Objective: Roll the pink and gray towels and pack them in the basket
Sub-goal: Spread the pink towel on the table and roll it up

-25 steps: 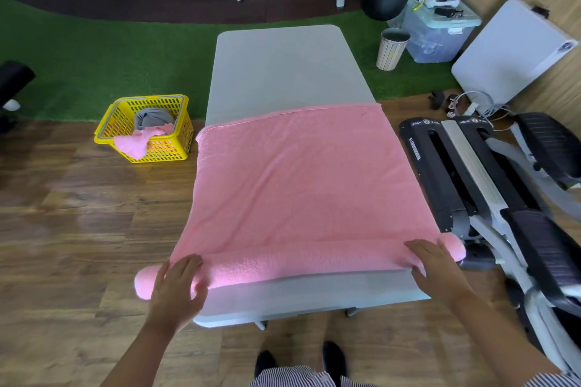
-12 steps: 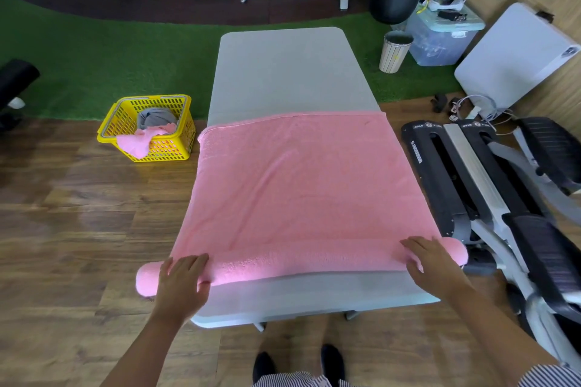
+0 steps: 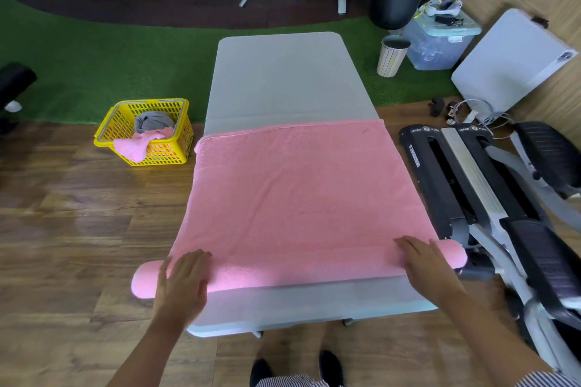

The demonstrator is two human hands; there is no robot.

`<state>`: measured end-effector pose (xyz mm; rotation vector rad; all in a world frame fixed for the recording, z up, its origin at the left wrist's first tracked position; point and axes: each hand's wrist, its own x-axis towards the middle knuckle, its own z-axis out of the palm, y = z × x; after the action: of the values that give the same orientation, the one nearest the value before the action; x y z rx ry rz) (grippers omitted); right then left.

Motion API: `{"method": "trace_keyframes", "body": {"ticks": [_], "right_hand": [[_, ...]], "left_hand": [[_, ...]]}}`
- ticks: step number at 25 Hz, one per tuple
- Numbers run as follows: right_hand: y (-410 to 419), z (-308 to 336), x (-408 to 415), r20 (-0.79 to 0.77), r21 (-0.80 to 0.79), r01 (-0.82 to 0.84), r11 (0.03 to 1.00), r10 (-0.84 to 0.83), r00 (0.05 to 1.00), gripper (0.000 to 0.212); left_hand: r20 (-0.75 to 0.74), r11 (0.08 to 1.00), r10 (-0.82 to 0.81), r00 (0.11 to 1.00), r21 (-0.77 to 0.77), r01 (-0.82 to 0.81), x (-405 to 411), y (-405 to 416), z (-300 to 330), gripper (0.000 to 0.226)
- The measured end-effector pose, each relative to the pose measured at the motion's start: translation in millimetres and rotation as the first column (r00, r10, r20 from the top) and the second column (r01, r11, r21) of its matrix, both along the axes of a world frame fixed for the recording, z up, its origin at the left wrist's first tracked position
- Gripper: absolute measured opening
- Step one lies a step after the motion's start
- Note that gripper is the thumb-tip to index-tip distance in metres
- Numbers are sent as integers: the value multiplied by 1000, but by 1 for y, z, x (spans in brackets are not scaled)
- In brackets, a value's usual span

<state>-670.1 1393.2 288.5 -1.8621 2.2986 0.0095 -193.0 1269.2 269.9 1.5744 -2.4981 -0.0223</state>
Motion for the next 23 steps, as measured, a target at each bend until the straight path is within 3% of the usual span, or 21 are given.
{"method": "trace_keyframes", "body": {"ticks": [2, 5, 8, 12, 18, 21, 23], "right_hand": [[5, -9, 7, -22, -77, -92, 993, 91, 996, 55], [9, -19, 8, -16, -57, -140, 989, 139, 990, 67], [-4, -11, 6, 40, 19, -90, 996, 89, 995, 55], [-23, 2, 4, 105, 96, -111, 989, 101, 989, 46], [-12, -6, 0, 95, -142, -48, 989, 62, 994, 44], [-4, -11, -7, 68, -70, -105, 992, 110, 992, 56], [-6, -3, -9, 91, -29, -59, 998, 62, 994, 53]], "left_hand": [[20, 997, -80, 997, -11, 80, -9, 7, -5, 51], [25, 999, -19, 1000, 46, 17, -21, 9, -12, 71], [8, 999, 15, 1000, 38, -15, -31, 9, -7, 51], [-18, 1000, -14, 1000, -3, 14, -30, -6, -1, 43], [-37, 998, -4, 999, -65, 2, -30, 2, -7, 46], [-51, 1000, 17, 999, -4, -17, -31, 2, -8, 65], [-70, 1000, 22, 997, 5, -22, -33, 1, 0, 50]]}}
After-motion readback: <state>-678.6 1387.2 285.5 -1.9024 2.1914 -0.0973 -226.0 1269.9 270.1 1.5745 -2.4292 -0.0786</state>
